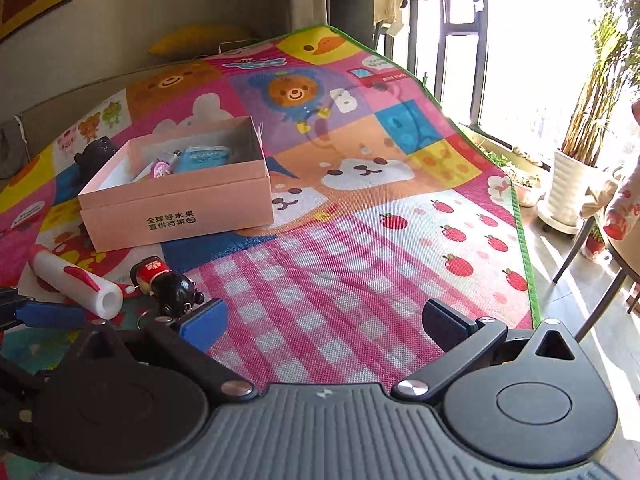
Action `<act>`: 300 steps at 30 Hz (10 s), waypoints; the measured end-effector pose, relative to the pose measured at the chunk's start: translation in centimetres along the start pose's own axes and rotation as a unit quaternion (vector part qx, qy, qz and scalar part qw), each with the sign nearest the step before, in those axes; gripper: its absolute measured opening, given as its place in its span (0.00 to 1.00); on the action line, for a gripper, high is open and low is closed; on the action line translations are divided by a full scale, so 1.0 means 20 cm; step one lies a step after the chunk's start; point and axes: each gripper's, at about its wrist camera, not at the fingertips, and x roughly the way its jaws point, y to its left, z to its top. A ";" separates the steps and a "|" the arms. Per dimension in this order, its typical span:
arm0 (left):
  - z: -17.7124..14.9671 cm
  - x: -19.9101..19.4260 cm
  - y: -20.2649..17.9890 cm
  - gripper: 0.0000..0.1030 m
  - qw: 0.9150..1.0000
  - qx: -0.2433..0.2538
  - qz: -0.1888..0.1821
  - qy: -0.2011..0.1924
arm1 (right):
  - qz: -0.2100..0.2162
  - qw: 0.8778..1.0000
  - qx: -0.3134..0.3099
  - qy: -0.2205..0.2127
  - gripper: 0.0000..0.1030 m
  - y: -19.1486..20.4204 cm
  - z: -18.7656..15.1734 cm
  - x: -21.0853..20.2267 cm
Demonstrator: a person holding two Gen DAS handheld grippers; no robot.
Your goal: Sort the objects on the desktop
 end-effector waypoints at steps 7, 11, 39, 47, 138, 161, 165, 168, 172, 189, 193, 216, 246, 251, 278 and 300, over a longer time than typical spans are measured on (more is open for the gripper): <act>-0.07 -0.18 0.20 1.00 0.995 -0.037 0.096 -0.008 | 0.052 0.998 -0.021 0.009 0.99 0.13 -0.01 0.04; -0.05 -0.23 0.34 1.00 0.984 -0.098 0.145 -0.020 | 0.089 0.994 -0.068 0.010 0.52 0.28 0.04 0.07; -0.07 -0.42 0.46 1.00 0.968 -0.187 0.161 -0.042 | 0.162 0.975 -0.152 0.001 0.67 0.45 0.05 -0.02; -0.13 -0.27 0.21 1.00 0.987 -0.082 0.133 0.024 | 0.179 0.978 -0.103 0.026 0.71 0.39 0.07 0.06; -0.13 -0.42 0.38 1.00 0.974 -0.112 0.190 -0.046 | 0.246 0.932 -0.266 0.006 0.86 0.49 0.03 0.06; -0.04 -0.21 0.25 0.37 0.979 -0.048 0.193 0.031 | 0.177 0.965 -0.190 0.031 0.63 0.33 0.04 -0.13; -0.05 -0.36 0.14 0.36 0.982 -0.026 0.185 0.005 | 0.160 0.968 -0.193 0.003 0.63 0.29 0.08 -0.26; -0.04 -0.46 0.05 0.29 0.984 -0.006 0.178 -0.017 | 0.152 0.970 -0.191 -0.021 0.63 0.27 0.11 -0.36; 0.01 -0.58 -0.04 0.27 0.984 0.016 0.170 -0.055 | 0.142 0.971 -0.187 -0.047 0.63 0.27 0.16 -0.47; -0.21 -0.53 0.05 0.67 0.985 0.016 0.174 0.010 | 0.124 0.976 -0.168 -0.064 0.63 0.24 0.19 -0.55; -0.26 -0.47 0.08 0.64 0.984 0.005 0.177 0.029 | 0.130 0.977 -0.160 -0.047 0.63 0.24 0.16 -0.50; 0.03 -0.52 -0.05 0.39 0.976 0.073 0.198 -0.045 | 0.126 0.980 -0.144 -0.056 0.63 0.23 0.18 -0.48; 0.16 -0.11 0.64 0.98 0.978 -0.061 0.185 -0.072 | 0.150 0.986 -0.078 -0.012 0.73 0.48 0.89 0.38; 0.14 -0.11 0.67 0.99 0.979 -0.083 0.168 -0.079 | 0.157 0.983 -0.091 0.029 0.58 0.60 0.91 0.46; 0.03 -0.13 0.81 1.00 0.971 -0.166 0.152 -0.077 | 0.125 0.979 -0.153 0.038 0.21 0.84 0.90 0.55; -0.01 -0.16 0.87 1.00 0.961 -0.214 0.143 -0.103 | 0.153 0.936 -0.303 0.094 0.55 1.68 0.91 0.92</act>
